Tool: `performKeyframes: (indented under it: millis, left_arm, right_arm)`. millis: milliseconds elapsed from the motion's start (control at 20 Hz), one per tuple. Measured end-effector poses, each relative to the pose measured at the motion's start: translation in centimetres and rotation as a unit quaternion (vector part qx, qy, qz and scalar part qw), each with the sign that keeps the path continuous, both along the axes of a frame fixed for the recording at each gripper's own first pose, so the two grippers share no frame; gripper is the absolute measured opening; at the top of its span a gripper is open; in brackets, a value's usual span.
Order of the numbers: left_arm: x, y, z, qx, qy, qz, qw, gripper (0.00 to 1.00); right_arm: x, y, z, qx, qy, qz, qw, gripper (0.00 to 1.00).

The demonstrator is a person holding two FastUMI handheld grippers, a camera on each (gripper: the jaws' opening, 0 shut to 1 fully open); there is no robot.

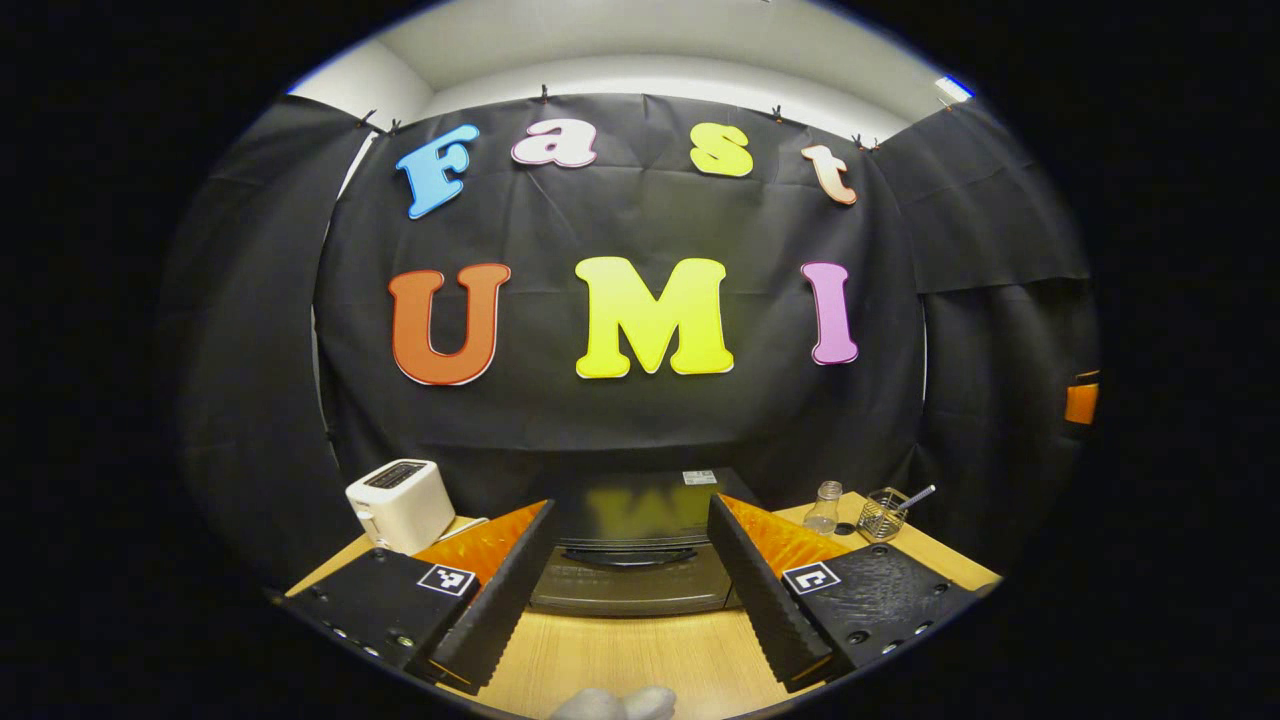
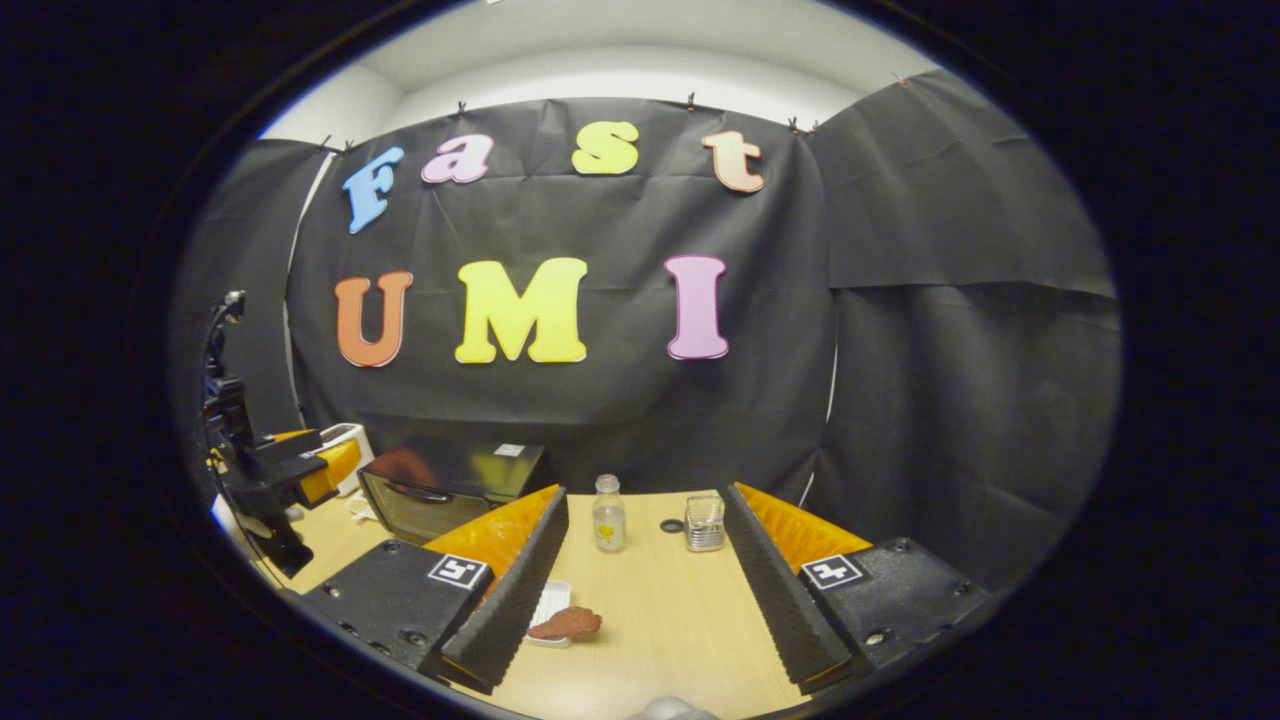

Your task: Open the electric oven with the left hand, put the food in, and close the electric oven.

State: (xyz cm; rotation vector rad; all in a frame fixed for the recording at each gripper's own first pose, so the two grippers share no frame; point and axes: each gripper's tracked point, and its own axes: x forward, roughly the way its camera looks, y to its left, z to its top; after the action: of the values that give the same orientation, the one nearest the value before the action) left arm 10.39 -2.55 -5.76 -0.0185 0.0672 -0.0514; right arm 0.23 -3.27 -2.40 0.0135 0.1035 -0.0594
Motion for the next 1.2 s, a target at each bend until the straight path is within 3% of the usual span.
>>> performKeyframes:
  millis: [150, 500, 700, 1200]
  left_arm:
    - [3.6, -0.7, -3.0, 0.000, 0.028, -0.011, 1.000, 0.96]
    - [9.0, 0.4, -8.9, 0.019, 0.081, 0.006, 0.997, 0.96]
    - [10.0, 0.0, -11.1, 0.021, 0.112, 0.000, 0.994, 0.96]
    - [8.0, 0.1, -11.3, 0.021, 0.112, 0.000, 0.993, 0.97]
  right_arm:
    - [-0.4, -1.2, -0.8, -0.002, 0.016, -0.019, 1.000, 0.99]
    - [0.0, -2.6, -2.4, 0.010, 0.047, -0.043, 0.998, 0.99]
    - [0.6, -2.2, -2.9, 0.014, 0.053, -0.040, 0.998, 0.99]
    - [1.1, -0.2, -3.5, 0.014, 0.059, -0.012, 0.998, 0.99]
